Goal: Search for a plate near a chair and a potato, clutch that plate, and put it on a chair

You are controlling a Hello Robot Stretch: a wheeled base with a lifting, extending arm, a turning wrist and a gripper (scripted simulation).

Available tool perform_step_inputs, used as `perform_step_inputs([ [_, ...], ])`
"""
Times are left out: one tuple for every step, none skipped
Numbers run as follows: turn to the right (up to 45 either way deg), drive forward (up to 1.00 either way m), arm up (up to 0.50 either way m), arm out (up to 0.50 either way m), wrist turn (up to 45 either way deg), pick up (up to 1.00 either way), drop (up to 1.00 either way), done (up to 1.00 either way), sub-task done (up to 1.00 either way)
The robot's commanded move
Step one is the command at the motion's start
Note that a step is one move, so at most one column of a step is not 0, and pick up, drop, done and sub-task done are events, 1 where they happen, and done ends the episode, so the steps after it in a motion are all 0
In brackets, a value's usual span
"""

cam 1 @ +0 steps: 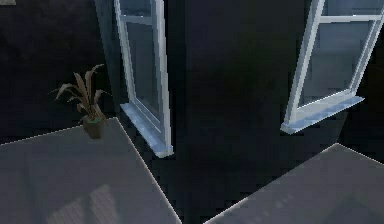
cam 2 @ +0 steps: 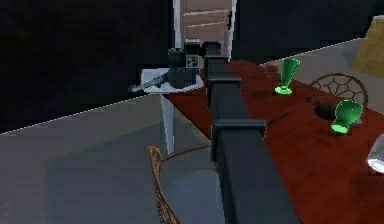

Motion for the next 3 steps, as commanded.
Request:
perform_step_inputs([
  [0.0, 0.0, 0.0, 0.0, 45.0, 0.0, 0.0, 0.0, 0.0],
  [0.0, 0.0, 0.0, 0.0, 12.0, 0.0, 0.0, 0.0, 0.0],
  [0.0, 0.0, -0.44, 0.0, 0.0, 0.0, 0.0, 0.0, 0.0],
])
